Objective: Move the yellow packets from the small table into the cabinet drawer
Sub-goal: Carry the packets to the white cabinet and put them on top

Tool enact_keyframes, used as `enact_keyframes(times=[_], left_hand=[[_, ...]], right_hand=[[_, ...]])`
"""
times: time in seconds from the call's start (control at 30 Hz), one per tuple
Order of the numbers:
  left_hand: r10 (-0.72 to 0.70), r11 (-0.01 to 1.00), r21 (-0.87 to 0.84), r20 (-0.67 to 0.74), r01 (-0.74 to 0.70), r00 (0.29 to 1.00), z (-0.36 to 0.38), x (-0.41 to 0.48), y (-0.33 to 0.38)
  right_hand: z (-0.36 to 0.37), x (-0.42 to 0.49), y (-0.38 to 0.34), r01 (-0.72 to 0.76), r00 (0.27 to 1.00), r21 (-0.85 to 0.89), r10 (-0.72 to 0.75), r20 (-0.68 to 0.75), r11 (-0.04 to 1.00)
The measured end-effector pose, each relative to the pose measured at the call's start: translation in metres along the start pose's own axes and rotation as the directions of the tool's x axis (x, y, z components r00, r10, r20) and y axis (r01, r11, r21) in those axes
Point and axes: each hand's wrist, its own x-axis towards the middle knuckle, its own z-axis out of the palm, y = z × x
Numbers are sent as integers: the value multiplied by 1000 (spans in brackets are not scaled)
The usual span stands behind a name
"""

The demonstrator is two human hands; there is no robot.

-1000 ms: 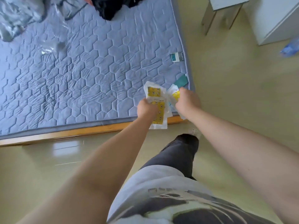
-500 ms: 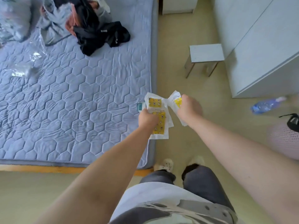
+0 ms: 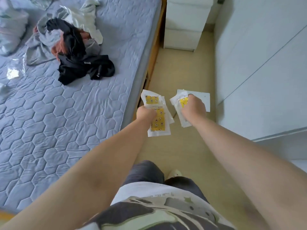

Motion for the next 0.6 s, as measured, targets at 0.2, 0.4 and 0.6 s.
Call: enact_keyframes(times=[0.2,0.4,0.6], left_hand=[[29,998,-48,-10,-30,1000,31,57,94],[71,995,-78,24,-69,997,39,165,193],[34,998,-63,52,-30,998,31,278,318]], right_hand=[[-25,121,-18,36,999,-7,-36,3,999],[-27,259,-72,70,997,11,-70,-44,997],[-48,405,-138,11,996,18,-10,-83,1000]])
